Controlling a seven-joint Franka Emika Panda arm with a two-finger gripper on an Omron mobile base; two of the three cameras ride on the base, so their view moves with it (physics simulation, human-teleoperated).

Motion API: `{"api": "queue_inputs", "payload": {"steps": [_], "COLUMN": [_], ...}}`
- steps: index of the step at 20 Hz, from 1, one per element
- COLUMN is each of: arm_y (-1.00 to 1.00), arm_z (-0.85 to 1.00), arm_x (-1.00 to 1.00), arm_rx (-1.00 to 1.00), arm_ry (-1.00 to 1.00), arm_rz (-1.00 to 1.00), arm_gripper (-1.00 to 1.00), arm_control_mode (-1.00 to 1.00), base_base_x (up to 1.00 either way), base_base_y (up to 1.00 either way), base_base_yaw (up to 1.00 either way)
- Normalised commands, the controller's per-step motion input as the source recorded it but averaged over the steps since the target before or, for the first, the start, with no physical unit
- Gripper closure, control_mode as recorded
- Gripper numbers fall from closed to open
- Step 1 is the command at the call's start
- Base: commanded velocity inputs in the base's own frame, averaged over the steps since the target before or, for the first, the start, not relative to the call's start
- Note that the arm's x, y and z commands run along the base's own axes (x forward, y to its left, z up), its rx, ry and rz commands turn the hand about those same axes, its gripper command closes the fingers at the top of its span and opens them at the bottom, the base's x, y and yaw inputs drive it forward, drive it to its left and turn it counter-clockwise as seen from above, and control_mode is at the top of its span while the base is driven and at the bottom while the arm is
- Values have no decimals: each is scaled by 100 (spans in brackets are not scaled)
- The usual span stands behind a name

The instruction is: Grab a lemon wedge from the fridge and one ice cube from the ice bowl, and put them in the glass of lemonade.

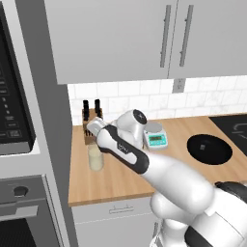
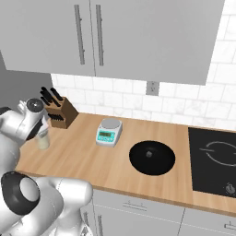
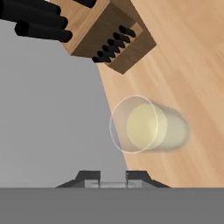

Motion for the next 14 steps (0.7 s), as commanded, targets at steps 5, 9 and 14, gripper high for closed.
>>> {"api": "queue_inputs", "payload": {"steps": [5,9,14], "arm_y": [0,0,0], "arm_z": [-25,-34,-33], "arm_x": [14,20,21], "arm_rx": [-5,-6,-6], "arm_ry": [0,0,0], "arm_rz": [0,0,0], "arm_gripper": [100,100,100], "arm_control_mode": [-100,-100,-100], "base_base_x": [0,0,0], "base_base_y": [0,0,0], "base_base_yaw": [0,0,0]}}
